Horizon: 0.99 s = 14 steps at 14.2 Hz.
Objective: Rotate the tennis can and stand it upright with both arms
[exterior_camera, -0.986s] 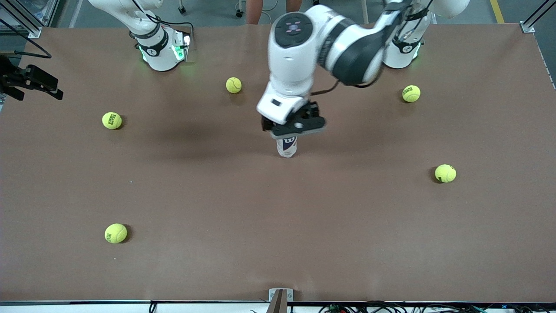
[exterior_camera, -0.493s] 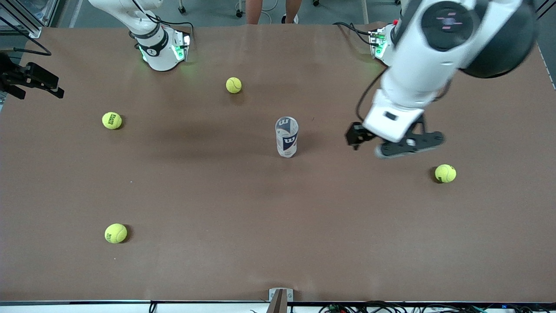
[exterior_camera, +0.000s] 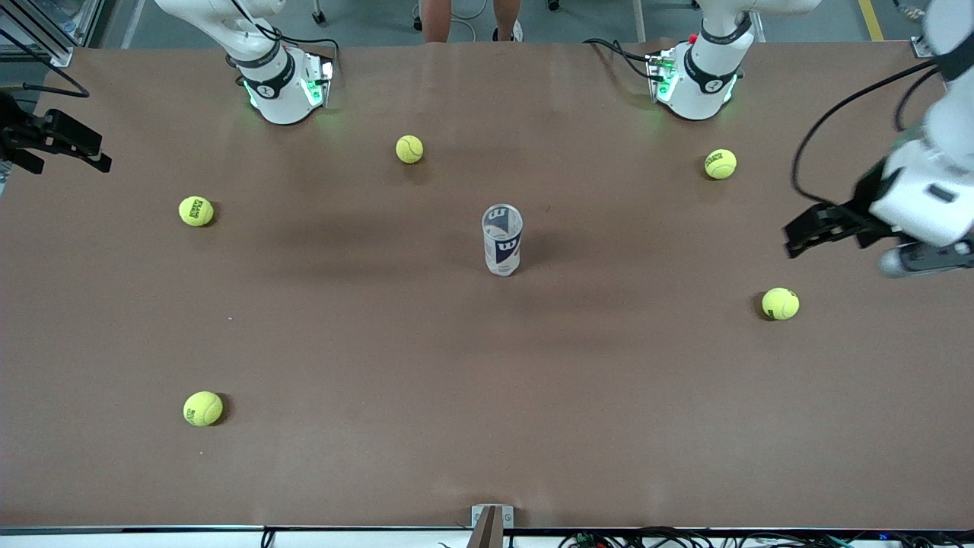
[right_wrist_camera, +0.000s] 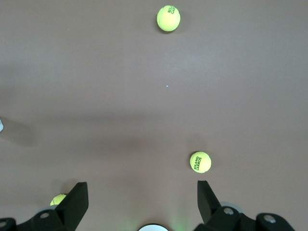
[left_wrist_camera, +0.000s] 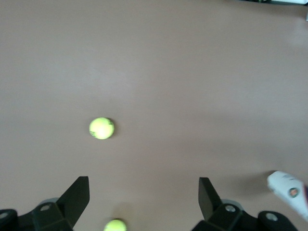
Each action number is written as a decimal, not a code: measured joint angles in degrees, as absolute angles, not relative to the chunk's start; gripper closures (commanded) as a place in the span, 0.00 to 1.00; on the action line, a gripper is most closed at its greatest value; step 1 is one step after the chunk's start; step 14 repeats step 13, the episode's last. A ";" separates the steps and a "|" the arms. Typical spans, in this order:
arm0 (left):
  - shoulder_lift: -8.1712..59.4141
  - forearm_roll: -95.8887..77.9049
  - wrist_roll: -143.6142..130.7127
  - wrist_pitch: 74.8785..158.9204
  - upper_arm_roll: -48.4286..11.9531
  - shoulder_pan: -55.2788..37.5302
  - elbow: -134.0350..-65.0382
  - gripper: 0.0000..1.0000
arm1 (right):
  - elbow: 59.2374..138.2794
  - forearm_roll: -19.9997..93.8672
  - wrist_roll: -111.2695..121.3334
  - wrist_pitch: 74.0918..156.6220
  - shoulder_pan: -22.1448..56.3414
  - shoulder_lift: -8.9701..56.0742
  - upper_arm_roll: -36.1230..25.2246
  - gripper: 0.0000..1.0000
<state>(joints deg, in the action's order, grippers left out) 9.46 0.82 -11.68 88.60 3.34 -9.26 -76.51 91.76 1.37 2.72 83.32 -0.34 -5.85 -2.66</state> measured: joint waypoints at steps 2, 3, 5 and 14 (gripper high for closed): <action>6.56 0.82 -8.46 88.57 3.31 -7.35 -79.03 0.00 | 91.76 1.35 2.72 83.32 -0.34 -5.86 -2.67 0.00; 5.22 0.82 -8.04 88.57 3.30 -7.29 -80.21 0.00 | 91.76 1.35 2.72 83.32 -0.34 -5.86 -2.67 0.00; 3.11 0.82 -7.67 88.61 2.91 -7.33 -81.90 0.00 | 91.76 1.35 2.72 83.32 -0.34 -5.86 -2.69 0.00; 0.43 0.89 -0.52 85.47 0.00 -4.11 -83.50 0.00 | 91.76 1.35 2.72 83.30 -0.34 -5.86 -2.72 0.00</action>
